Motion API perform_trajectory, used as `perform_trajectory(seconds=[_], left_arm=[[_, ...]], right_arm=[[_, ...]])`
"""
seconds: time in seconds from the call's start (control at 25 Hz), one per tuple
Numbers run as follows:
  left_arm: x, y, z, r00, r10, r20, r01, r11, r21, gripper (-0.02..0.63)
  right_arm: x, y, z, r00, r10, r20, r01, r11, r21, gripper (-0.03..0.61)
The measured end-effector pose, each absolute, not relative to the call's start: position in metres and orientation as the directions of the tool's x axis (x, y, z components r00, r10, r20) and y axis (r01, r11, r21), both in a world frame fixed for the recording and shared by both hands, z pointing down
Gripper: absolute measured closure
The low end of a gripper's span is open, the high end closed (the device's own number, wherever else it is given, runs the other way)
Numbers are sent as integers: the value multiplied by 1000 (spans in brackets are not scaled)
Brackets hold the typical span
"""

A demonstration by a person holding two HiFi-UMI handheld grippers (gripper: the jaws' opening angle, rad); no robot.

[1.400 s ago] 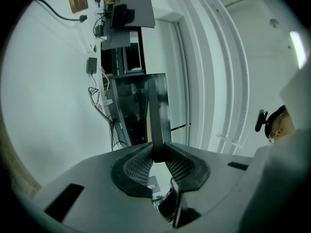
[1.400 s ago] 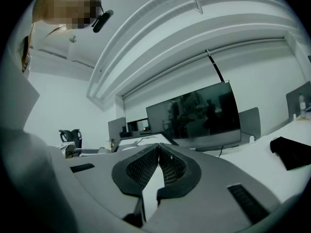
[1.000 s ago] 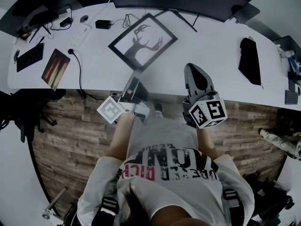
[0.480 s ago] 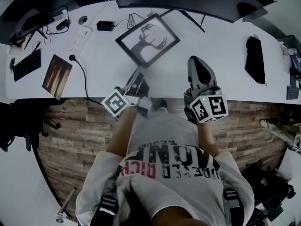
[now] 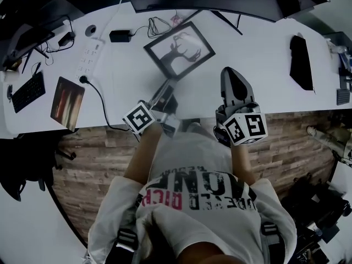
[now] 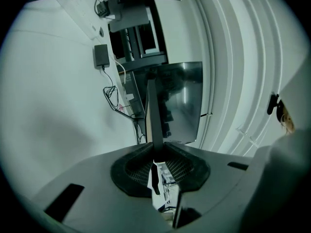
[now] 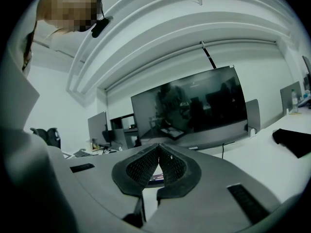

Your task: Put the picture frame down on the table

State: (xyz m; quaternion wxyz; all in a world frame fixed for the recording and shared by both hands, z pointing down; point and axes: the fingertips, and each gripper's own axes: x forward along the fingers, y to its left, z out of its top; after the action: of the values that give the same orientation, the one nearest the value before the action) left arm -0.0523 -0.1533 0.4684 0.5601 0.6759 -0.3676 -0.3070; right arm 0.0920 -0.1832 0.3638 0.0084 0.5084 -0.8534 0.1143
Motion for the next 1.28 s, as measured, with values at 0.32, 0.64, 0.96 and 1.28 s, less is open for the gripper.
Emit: perform_trajectory(seconds=[0.32, 0.64, 0.96, 1.28], left_arm=[[-53, -153, 508, 636, -767, 87, -149, -12, 989, 544], [-52, -149, 543, 687, -709, 158, -201, 24, 979, 543], [-51, -146, 560, 708, -677, 198, -213, 63, 975, 546], [-49, -140, 583, 740, -617, 269, -246, 123, 961, 548]], right_arm=[[87, -184, 376, -449, -879, 161, -888, 418, -194, 577], [86, -184, 382, -444, -878, 177, -889, 408, -207, 577], [85, -187, 383, -447, -874, 189, -888, 409, -210, 577], [81, -188, 384, -457, -868, 193, -883, 416, -217, 577]])
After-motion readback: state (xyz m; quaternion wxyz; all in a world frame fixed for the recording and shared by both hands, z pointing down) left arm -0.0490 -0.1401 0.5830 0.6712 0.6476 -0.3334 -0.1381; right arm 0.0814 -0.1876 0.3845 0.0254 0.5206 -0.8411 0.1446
